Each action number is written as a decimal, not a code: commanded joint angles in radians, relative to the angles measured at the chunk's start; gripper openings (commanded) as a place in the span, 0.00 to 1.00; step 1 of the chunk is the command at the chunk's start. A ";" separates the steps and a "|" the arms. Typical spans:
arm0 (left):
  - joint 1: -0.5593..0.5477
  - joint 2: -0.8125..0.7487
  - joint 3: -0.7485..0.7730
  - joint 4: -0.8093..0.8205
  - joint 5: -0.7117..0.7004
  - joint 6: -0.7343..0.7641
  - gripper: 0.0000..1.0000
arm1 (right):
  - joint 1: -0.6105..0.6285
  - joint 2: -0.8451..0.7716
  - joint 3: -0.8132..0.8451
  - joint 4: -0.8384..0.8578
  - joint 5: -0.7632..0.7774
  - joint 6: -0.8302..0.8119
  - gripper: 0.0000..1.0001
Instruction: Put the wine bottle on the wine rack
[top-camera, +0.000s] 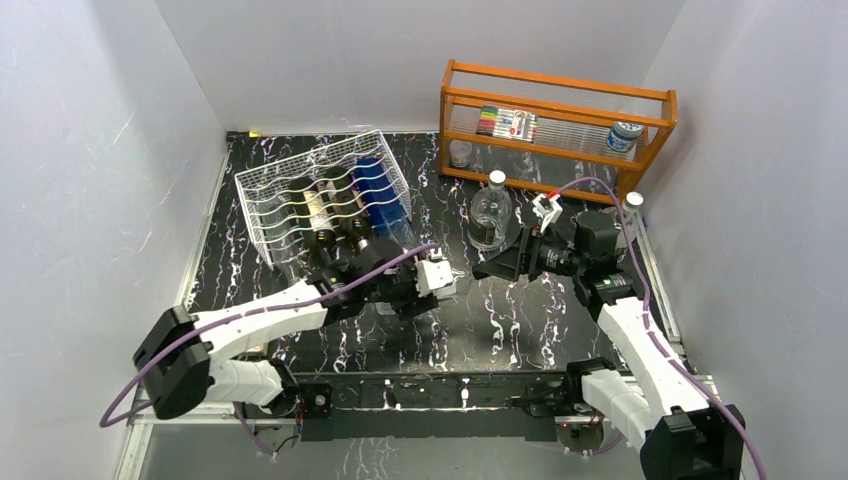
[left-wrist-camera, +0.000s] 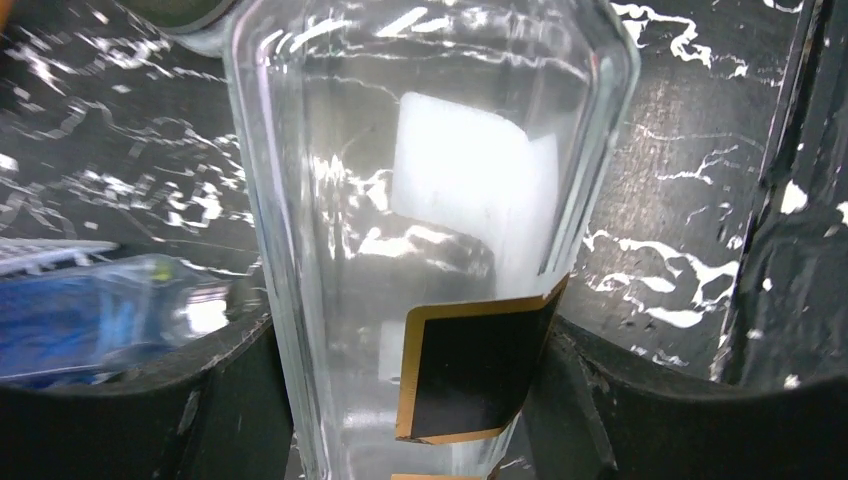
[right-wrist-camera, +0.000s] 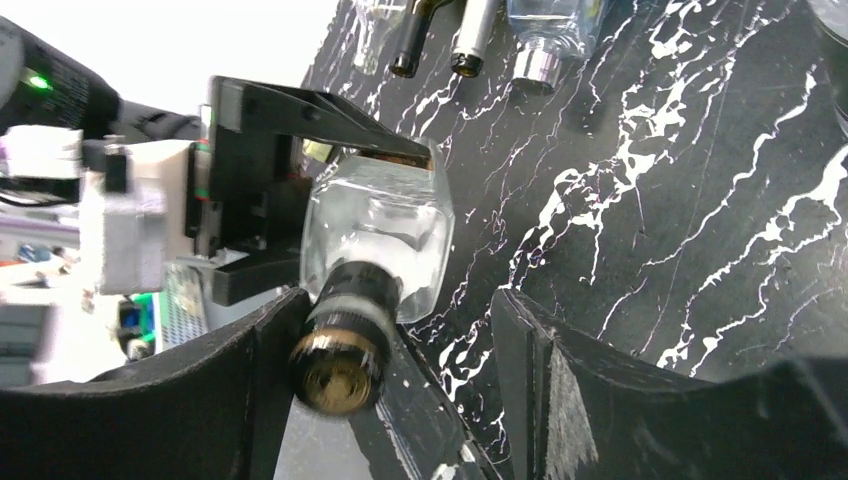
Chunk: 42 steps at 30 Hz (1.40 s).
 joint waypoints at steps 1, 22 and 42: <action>-0.001 -0.144 0.056 -0.010 0.021 0.267 0.00 | 0.112 0.029 0.146 -0.131 0.116 -0.144 0.78; -0.029 -0.198 0.078 -0.055 -0.099 0.709 0.00 | 0.461 0.155 0.242 -0.153 0.334 -0.163 0.87; -0.085 -0.245 -0.038 0.175 -0.193 0.796 0.00 | 0.594 0.283 0.207 0.059 0.356 0.063 0.67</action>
